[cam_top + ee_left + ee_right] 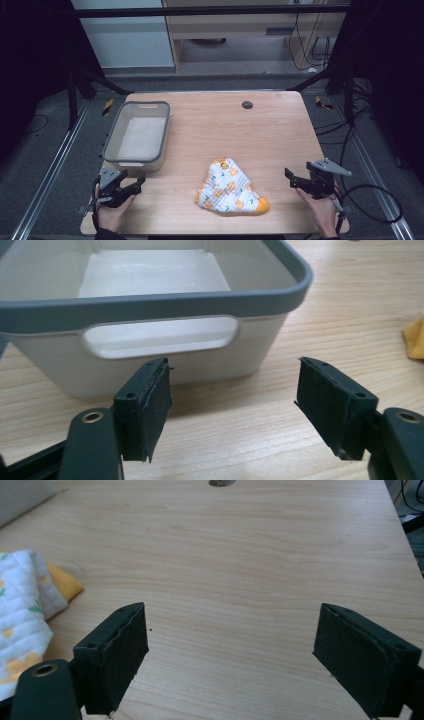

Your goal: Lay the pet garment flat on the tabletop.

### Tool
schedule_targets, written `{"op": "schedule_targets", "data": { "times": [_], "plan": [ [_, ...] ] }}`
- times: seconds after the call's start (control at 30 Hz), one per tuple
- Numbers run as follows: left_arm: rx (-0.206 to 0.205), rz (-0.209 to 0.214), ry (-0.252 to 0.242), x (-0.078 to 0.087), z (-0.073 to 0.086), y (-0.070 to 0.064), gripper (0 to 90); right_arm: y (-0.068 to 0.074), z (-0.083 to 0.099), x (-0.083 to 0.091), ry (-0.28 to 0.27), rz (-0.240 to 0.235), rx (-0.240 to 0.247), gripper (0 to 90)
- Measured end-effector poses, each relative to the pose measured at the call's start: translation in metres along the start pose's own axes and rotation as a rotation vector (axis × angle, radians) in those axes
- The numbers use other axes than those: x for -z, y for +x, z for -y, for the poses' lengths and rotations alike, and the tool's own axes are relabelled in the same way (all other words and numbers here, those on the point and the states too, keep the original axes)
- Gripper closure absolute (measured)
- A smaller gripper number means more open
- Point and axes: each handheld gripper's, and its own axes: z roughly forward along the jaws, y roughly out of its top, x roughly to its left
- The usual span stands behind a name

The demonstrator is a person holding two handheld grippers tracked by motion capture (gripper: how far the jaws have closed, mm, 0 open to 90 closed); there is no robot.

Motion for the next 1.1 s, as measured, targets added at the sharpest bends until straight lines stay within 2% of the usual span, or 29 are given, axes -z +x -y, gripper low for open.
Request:
{"op": "schedule_targets", "data": {
  "times": [0.03, 0.07, 0.17, 0.3, 0.43, 0.63, 0.87, 1.1],
  "plan": [
    [0.0, 0.0, 0.0, 0.0, 0.0, 0.0, 29.4, 0.0, 0.0, 0.001, -0.008, -0.001, 0.0, 14.8],
    [-0.019, 0.022, 0.006, 0.0, -0.001, -0.004, 29.4, 0.0, -0.001, 0.002, -0.016, -0.01, -0.002, 15.0],
    [-0.04, 0.025, 0.01, 0.0, -0.001, -0.007, 29.3, 0.001, -0.002, 0.003, -0.015, -0.014, 0.008, 16.0],
    [-0.06, 0.05, 0.003, 0.0, -0.006, -0.01, 29.0, 0.007, -0.002, 0.0, 0.008, -0.03, 0.063, 19.1],
    [-0.084, 0.058, -0.004, 0.0, -0.012, -0.011, 28.7, 0.015, -0.005, 0.0, 0.008, -0.053, 0.087, 21.2],
    [-0.089, 0.062, -0.021, 0.005, -0.019, -0.012, 28.7, 0.022, -0.01, 0.0, 0.012, -0.069, 0.13, 23.1],
    [-0.082, 0.113, -0.023, 0.004, -0.029, -0.018, 29.5, 0.024, -0.022, 0.002, -0.002, -0.112, 0.134, 25.6],
    [-0.103, 0.152, -0.018, 0.002, -0.036, -0.027, 30.6, 0.029, -0.034, 0.003, -0.028, -0.136, 0.129, 26.1]
  ]
}}
